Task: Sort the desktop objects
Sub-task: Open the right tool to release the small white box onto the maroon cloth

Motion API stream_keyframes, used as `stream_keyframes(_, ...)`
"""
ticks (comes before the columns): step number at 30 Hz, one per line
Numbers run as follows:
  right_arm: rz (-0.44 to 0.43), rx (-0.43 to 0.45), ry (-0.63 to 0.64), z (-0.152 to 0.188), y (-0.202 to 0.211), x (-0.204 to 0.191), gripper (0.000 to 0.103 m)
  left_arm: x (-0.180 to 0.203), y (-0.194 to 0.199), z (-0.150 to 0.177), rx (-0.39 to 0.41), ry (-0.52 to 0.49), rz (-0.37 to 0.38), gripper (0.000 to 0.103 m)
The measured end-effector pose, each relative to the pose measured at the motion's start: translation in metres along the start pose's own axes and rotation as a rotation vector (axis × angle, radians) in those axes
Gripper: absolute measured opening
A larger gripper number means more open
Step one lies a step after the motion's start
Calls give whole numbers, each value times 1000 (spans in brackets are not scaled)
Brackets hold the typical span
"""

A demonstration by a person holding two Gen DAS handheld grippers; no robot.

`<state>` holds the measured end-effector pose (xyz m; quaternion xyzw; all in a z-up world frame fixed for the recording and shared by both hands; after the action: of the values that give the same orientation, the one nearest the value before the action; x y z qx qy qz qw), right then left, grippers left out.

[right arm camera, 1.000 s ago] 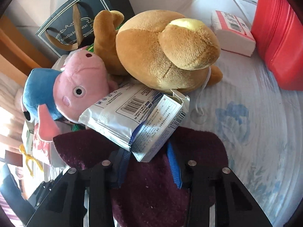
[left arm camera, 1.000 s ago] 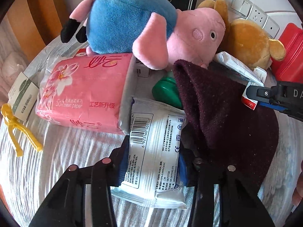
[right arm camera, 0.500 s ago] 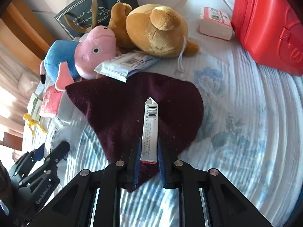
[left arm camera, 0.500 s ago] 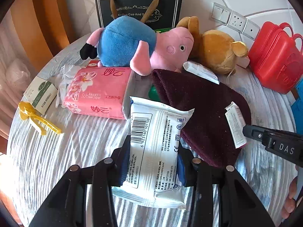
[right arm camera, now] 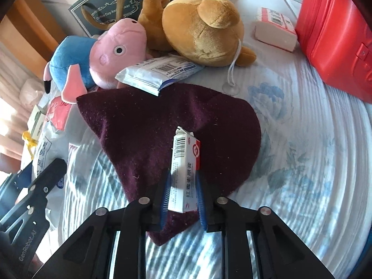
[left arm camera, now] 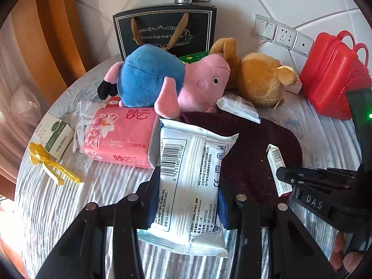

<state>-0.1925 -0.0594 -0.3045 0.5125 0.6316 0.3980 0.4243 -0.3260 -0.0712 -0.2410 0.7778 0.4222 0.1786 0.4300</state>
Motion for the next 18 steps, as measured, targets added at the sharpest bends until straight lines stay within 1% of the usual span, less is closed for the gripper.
stream_keyframes(1, 8, 17, 15, 1, 5, -2, 9, 1, 6, -2, 14, -4, -3, 40)
stream_keyframes(2, -16, 30, 82, 2, 12, -7, 6, 2, 14, -3, 28, -7, -3, 40)
stream_keyframes(8, -51, 158, 130, 17, 81, -20, 6, 7, 69, -4, 111, -2, 17, 40)
stream_keyframes(12, -53, 273, 153, 35, 142, -24, 6, 9, 112, 1, 173, -9, 30, 40)
stream_keyframes(13, -53, 283, 155, 39, 150, -28, 6, 11, 121, 3, 182, -14, 33, 40)
stream_keyframes(16, -65, 269, 151, 50, 166, -26, 7, 12, 138, 14, 190, -17, 45, 40)
stream_keyframes(18, -54, 264, 138, 59, 169, -23, 11, 9, 143, 24, 185, -12, 45, 40)
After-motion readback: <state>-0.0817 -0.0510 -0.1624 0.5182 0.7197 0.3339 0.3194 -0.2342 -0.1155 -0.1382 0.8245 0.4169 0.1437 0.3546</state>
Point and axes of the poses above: each gripper's, at about its wrist camera, not at the fingertips, and y roughly against the way its jaws point, x to its right, z to its underside, the point moved 8 cm from there along -y, roughly the way its jaws point, and after that the axes turned 6 degrees about -y, right-handed, at the moved point
